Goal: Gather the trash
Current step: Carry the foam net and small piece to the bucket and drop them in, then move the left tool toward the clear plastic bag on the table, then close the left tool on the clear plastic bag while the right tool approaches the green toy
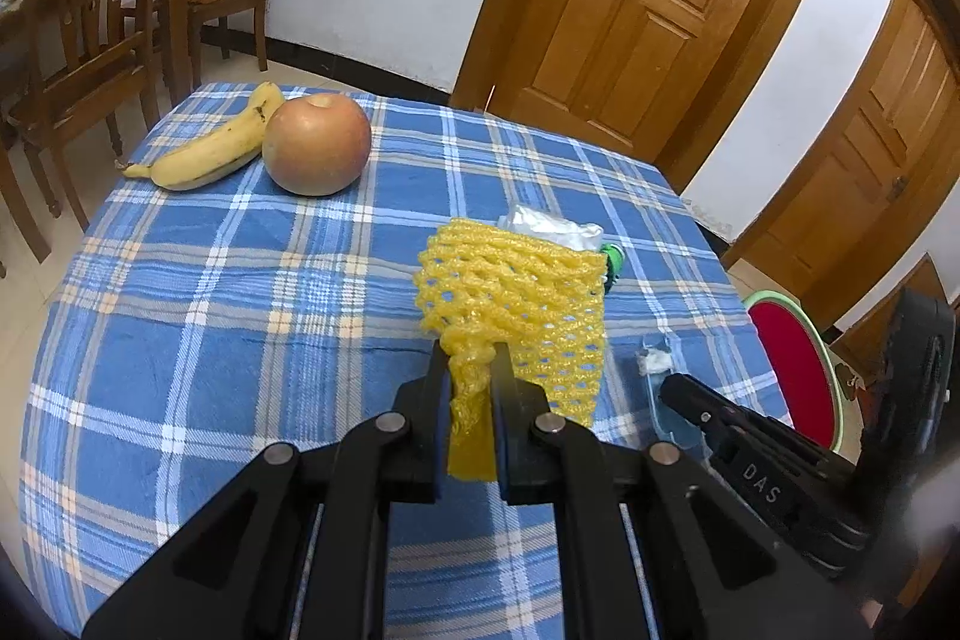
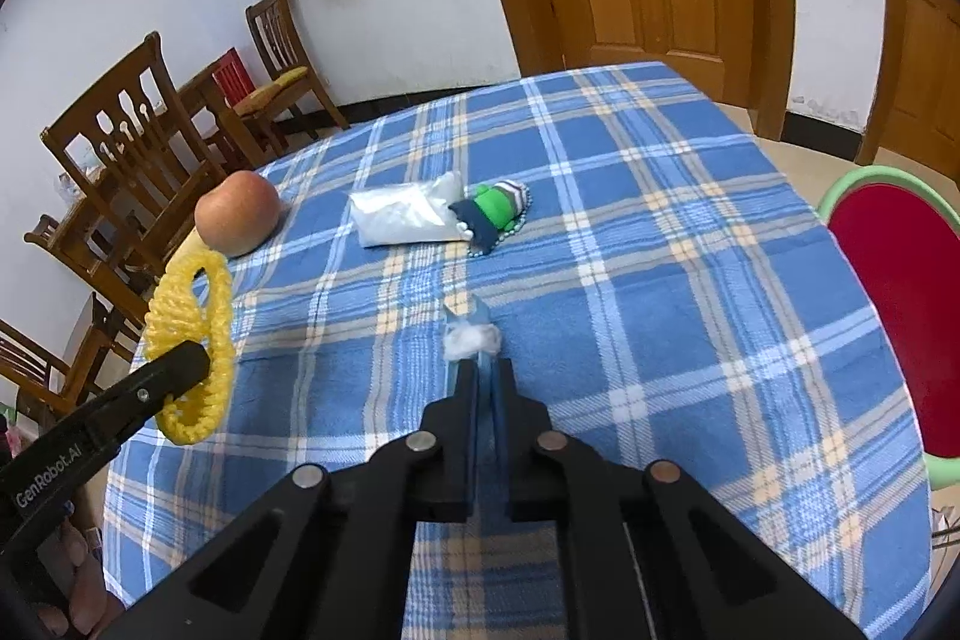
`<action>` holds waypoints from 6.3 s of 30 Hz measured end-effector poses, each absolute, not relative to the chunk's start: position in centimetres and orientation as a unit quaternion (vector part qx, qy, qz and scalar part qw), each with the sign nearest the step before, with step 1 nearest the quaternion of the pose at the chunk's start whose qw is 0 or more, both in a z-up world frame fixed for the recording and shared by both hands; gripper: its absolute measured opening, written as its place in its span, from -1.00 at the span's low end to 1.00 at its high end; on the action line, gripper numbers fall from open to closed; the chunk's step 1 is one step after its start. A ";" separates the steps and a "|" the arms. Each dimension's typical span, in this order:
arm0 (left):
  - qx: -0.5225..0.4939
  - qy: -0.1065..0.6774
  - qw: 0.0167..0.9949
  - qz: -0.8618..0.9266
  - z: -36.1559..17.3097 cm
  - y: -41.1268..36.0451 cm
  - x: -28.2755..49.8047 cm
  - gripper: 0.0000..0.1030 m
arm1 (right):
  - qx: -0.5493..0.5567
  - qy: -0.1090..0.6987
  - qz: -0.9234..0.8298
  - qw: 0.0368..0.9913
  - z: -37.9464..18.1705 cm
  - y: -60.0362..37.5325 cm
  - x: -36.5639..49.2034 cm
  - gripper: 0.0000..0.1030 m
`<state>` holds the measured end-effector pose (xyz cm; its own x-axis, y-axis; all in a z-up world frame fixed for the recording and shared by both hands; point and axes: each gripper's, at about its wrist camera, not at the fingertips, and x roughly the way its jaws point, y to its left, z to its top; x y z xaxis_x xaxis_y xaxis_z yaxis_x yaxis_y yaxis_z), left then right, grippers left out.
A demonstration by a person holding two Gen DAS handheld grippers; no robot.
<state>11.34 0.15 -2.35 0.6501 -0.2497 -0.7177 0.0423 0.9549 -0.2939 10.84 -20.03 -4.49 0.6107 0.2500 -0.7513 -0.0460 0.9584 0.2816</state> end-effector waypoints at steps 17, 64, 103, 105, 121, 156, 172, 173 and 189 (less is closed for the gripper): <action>-0.120 0.409 0.893 -0.146 -0.9 -3.8 9.8 -0.80 | 0.171 0.389 0.038 0.904 -1.8 -25.8 6.4 -0.88; 0.018 0.458 0.831 -0.317 -2.7 -29.1 15.3 -0.80 | 0.309 0.334 -0.138 0.880 -5.1 -48.3 3.6 -0.46; -0.020 0.449 0.863 -0.230 -2.2 -21.6 16.5 -0.14 | 0.320 0.312 -0.115 0.887 -3.5 -46.3 2.2 -0.14; -0.027 0.446 0.869 -0.215 -2.1 -20.2 16.7 -0.14 | 0.318 0.313 -0.112 0.888 -3.4 -45.9 2.4 -0.11; -0.099 0.449 0.883 -0.100 -3.2 -11.3 20.3 -0.14 | 0.293 0.328 -0.084 0.894 -3.0 -42.3 4.0 -0.03; -0.161 0.455 0.876 -0.015 -6.9 -8.6 28.1 0.35 | 0.277 0.351 -0.063 0.892 -4.2 -40.9 6.8 -0.02; -0.129 0.458 0.879 -0.033 -6.6 -7.9 26.7 -0.10 | 0.266 0.352 -0.056 0.896 -3.5 -39.8 6.9 -0.02; -0.131 0.457 0.879 -0.035 -6.5 -7.6 26.3 -0.10 | 0.265 0.351 -0.054 0.897 -3.3 -39.6 6.9 -0.02; -0.090 0.436 0.893 -0.066 -4.5 -3.3 20.9 -0.10 | 0.222 0.369 -0.003 0.902 -2.1 -33.1 10.0 -0.02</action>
